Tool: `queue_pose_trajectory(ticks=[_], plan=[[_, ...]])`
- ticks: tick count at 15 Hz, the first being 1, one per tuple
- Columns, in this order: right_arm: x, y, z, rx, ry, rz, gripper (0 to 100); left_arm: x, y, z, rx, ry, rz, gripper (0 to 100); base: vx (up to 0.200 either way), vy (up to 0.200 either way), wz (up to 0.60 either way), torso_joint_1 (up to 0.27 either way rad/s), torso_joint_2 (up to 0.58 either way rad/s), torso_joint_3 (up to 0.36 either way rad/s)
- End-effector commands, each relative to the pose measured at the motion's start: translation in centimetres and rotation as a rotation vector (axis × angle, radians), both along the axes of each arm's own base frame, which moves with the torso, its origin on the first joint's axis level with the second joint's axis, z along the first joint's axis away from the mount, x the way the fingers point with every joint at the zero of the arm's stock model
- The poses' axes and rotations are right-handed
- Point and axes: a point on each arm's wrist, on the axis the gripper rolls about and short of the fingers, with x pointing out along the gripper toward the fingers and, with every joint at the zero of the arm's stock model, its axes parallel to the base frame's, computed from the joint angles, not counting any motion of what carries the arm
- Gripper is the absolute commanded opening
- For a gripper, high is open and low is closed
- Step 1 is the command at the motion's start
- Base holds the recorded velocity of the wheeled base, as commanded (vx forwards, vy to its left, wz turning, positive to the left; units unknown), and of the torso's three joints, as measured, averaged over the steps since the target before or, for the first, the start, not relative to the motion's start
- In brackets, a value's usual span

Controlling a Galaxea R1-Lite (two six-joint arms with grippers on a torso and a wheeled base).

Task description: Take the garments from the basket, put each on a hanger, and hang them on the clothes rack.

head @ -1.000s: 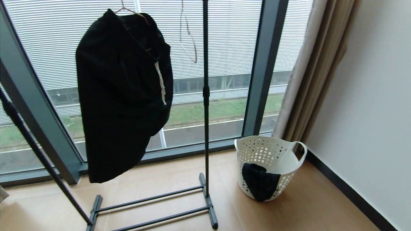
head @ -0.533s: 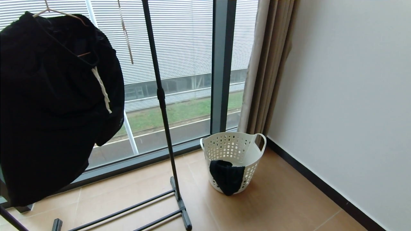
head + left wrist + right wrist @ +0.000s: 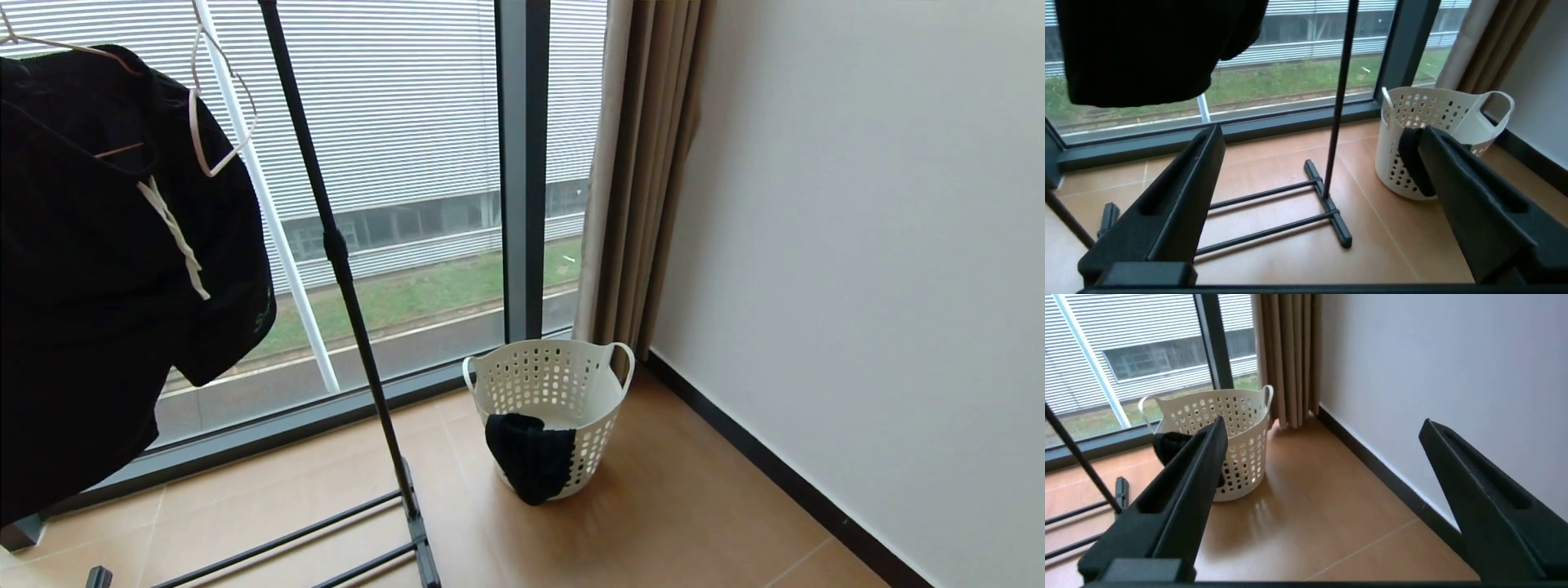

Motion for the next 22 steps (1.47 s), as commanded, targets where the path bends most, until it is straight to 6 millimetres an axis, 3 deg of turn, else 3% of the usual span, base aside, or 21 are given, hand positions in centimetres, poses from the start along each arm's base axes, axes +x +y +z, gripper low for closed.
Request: queue_pose_trajectory(ticks=[1,6,9,22], plan=[[0.01,0.0,0.01,0.0,0.001,0.0,100,0.01,0.0,0.0,0.0,0.001,0.0,100,0.2,0.0,0.0,0.007,0.0,-0.002],[0.01,0.0,0.02,0.0,0.0,0.0,100,0.01,0.0,0.0,-0.002,0.001,0.0,100,0.2,0.12,0.0,0.004,0.0,0.003],[0.01,0.0,0.01,0.0,0.001,0.0,100,0.01,0.0,0.0,0.0,0.001,0.0,100,0.0,0.2,0.0,0.009,0.01,0.001],[0.0,0.0,0.02,-0.003,-0.002,0.0,100,0.02,0.0,-0.04,0.003,0.003,0.0,100,0.0,0.0,0.0,0.0,0.0,0.0]])
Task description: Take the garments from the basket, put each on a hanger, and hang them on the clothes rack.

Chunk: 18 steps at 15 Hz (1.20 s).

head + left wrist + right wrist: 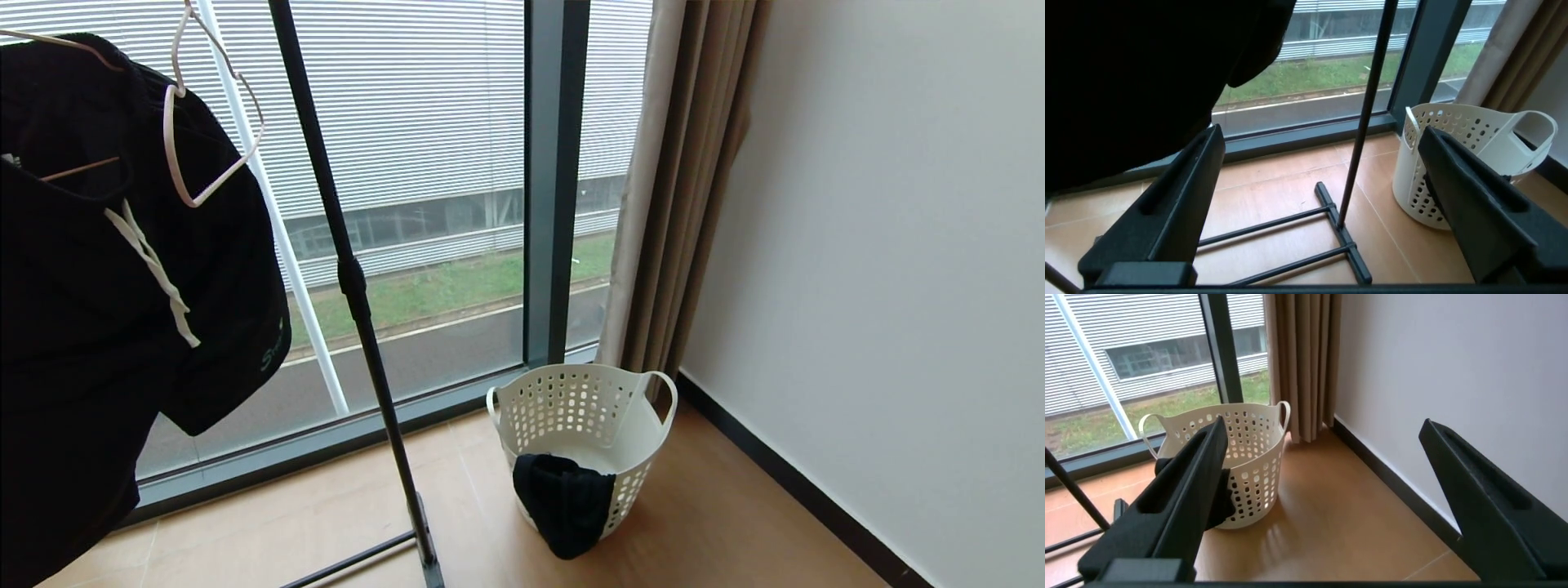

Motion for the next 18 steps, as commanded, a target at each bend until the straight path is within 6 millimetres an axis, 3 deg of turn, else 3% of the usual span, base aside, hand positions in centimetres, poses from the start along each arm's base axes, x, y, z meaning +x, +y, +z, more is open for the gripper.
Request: queue_pose_trajectory(ticks=[1,6,18], plan=[[-0.01,0.0,0.0,-0.004,-0.002,0.001,100,0.0,0.0,0.04,0.0,0.0,-0.001,100,0.0,0.0,0.0,0.0,0.0,0.0],[-0.01,0.0,0.04,-0.002,-0.005,-0.005,100,0.0,0.0,0.04,-0.001,0.0,-0.001,100,0.0,0.0,0.0,0.002,0.0,-0.044],[-0.01,0.0,0.05,-0.005,-0.006,-0.004,100,-0.01,0.01,0.07,-0.008,-0.001,-0.006,100,0.0,0.0,0.0,0.004,0.0,-0.191]])
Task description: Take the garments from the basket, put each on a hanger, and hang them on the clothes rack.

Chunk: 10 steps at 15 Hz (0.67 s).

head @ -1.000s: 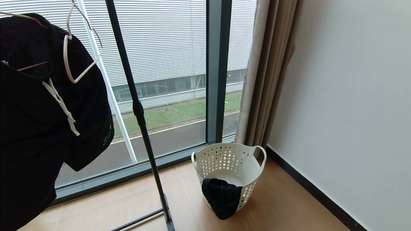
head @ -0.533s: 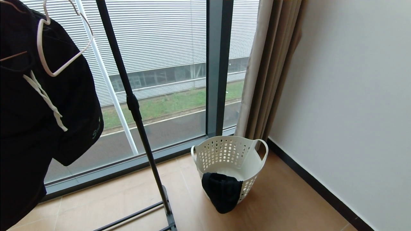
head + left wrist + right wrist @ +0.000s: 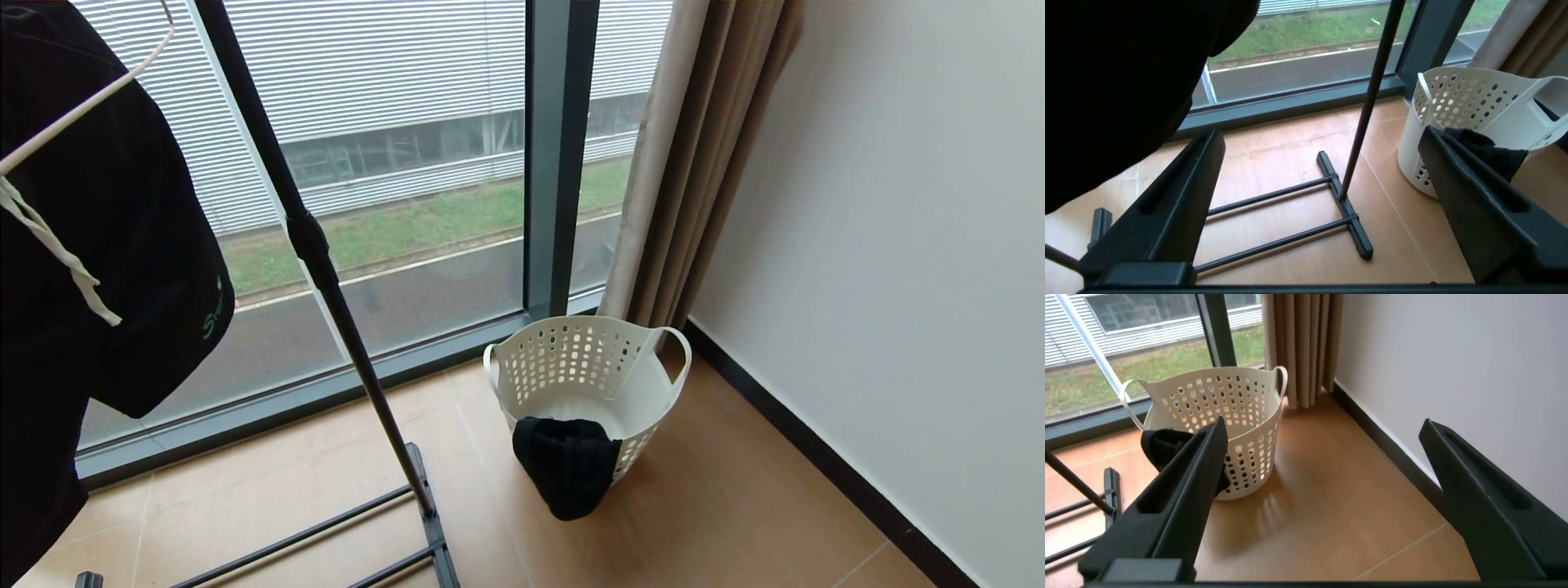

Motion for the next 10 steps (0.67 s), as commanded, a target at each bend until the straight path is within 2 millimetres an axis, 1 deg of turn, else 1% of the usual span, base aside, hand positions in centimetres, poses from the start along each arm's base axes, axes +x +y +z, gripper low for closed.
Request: queue_pose_trajectory(ticks=[1,10], plan=[[0.0,0.0,-0.03,-0.002,0.002,0.0,100,0.01,0.0,0.01,-0.001,0.001,0.001,100,0.0,0.0,0.0,0.002,0.0,-0.203],[0.0,0.0,-0.06,-0.005,0.005,0.002,100,0.01,0.0,0.01,-0.002,0.001,0.002,100,0.0,0.0,0.0,0.002,0.0,-0.203]])
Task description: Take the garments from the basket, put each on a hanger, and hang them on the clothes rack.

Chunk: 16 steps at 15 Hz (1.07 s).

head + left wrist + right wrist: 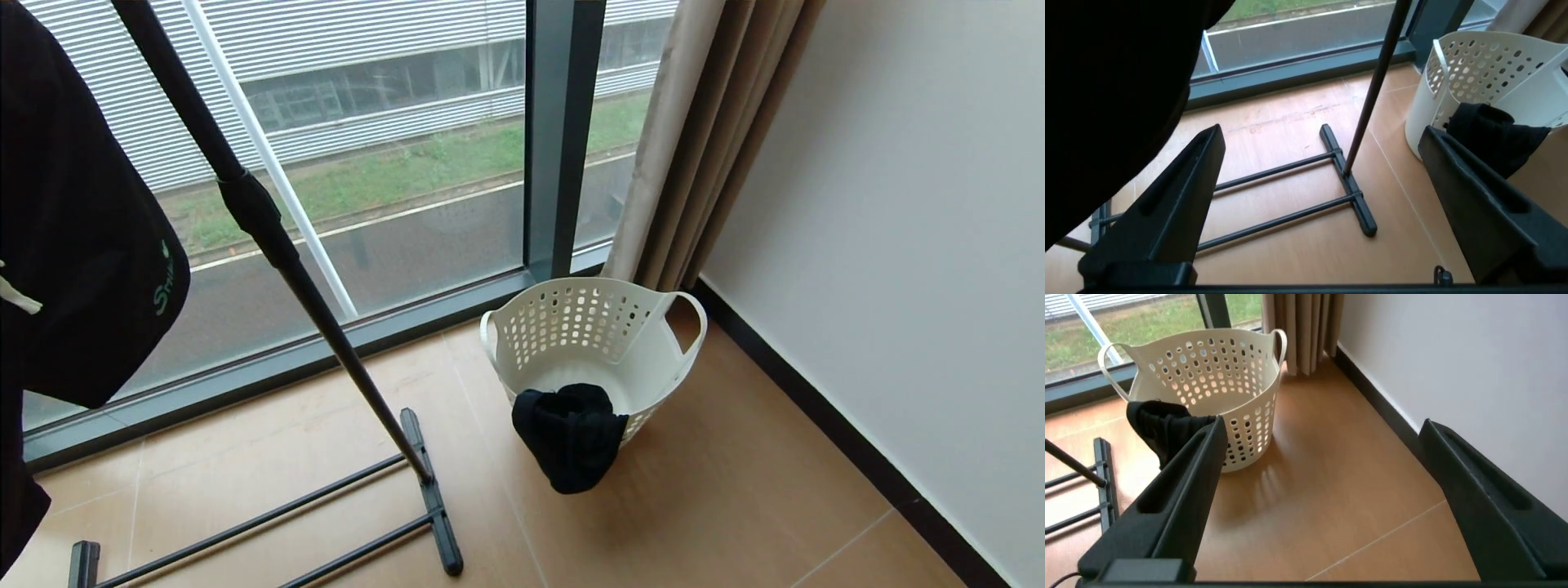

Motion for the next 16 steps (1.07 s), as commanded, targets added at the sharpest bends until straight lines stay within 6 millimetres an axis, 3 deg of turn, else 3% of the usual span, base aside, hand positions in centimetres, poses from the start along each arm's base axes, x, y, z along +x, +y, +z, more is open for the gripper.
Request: queue_pose_trajectory(ticks=[1,6,16], plan=[[-0.01,0.0,0.04,0.0,-0.002,0.002,100,0.01,0.0,0.01,0.0,0.001,0.0,100,0.0,0.0,0.0,-0.002,0.0,-0.207],[0.66,-0.08,0.14,-0.011,0.086,0.06,100,0.09,0.01,0.03,0.003,0.012,-0.004,100,0.0,0.0,0.0,0.001,0.0,-0.205],[0.71,-0.14,0.15,-0.018,0.09,0.1,100,0.02,0.01,0.01,0.001,0.003,-0.004,100,0.0,0.0,0.0,0.002,0.0,-0.198]])
